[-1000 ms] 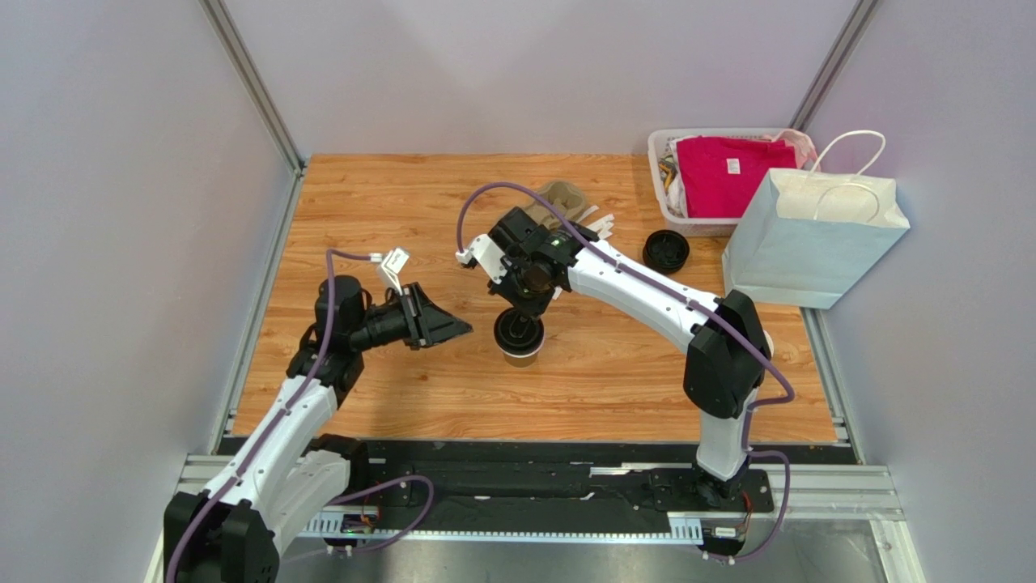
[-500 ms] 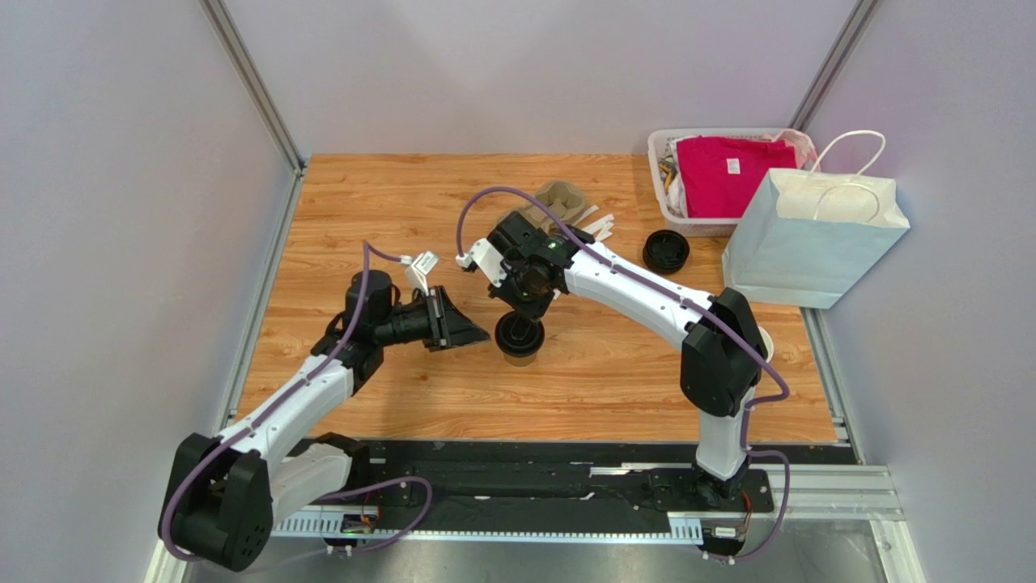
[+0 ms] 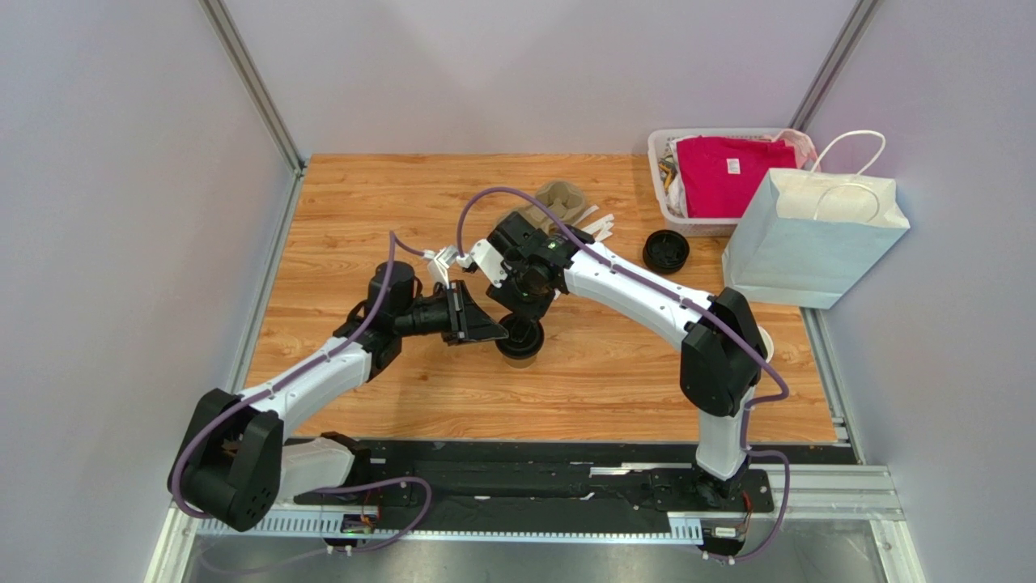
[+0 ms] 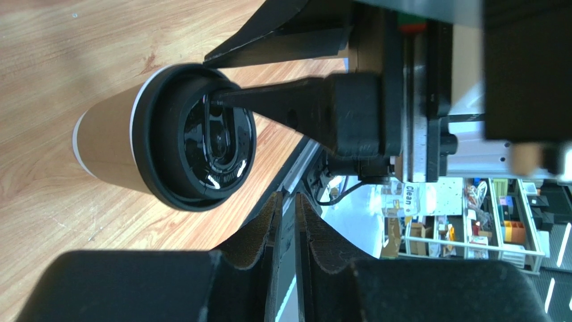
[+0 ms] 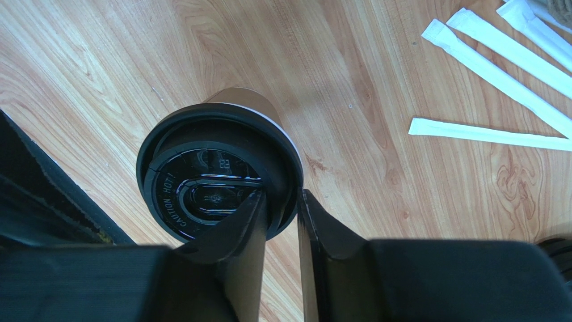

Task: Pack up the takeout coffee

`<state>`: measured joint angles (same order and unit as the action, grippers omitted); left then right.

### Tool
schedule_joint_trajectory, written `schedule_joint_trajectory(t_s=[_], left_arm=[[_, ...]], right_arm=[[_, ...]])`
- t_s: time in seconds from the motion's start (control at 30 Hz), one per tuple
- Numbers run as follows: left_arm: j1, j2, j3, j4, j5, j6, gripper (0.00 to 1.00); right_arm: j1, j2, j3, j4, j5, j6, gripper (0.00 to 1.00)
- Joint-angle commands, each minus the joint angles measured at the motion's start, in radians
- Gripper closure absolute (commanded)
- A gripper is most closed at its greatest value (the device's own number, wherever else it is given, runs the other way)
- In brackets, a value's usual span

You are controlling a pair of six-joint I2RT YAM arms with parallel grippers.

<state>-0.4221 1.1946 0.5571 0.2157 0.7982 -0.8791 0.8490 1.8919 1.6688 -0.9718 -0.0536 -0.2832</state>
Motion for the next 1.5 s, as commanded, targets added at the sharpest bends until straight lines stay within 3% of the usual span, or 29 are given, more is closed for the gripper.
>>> schedule_joint_trajectory(t_s=[0.0, 0.57, 0.83, 0.97, 1.03, 1.1, 1.13, 1.23, 1.47], left_arm=[[-0.001, -0.027, 0.009, 0.057, -0.005, -0.008, 0.80], [-0.001, -0.050, -0.002, 0.039, -0.002, 0.005, 0.80], [-0.001, -0.049, -0.006, 0.051, -0.005, -0.003, 0.82], [-0.001, -0.026, -0.011, 0.085, 0.006, -0.017, 0.85], [-0.001, -0.015, 0.001, 0.093, 0.012, -0.020, 0.90], [-0.003, 0.011, 0.013, 0.097, 0.019, -0.018, 0.94], [-0.004, 0.034, 0.026, 0.099, 0.024, -0.015, 0.98], [-0.017, 0.081, 0.044, 0.097, 0.036, 0.005, 1.00], [-0.026, 0.178, 0.067, 0.123, 0.050, 0.008, 1.00]], right_arm=[[0.005, -0.017, 0.029, -0.004, -0.008, 0.013, 0.69], [0.001, -0.042, 0.080, -0.033, -0.017, 0.010, 0.57], [-0.013, -0.051, 0.120, -0.068, -0.051, 0.024, 0.58], [-0.098, -0.123, 0.117, -0.073, -0.185, 0.079, 0.62], [-0.135, -0.146, 0.079, -0.058, -0.335, 0.136, 0.65], [-0.171, -0.181, 0.033, -0.022, -0.463, 0.177, 0.72], [-0.176, -0.195, -0.016, -0.007, -0.500, 0.196, 0.82], [-0.180, -0.229, -0.134, 0.077, -0.656, 0.271, 0.98], [-0.189, -0.130, -0.185, 0.149, -0.782, 0.348, 1.00]])
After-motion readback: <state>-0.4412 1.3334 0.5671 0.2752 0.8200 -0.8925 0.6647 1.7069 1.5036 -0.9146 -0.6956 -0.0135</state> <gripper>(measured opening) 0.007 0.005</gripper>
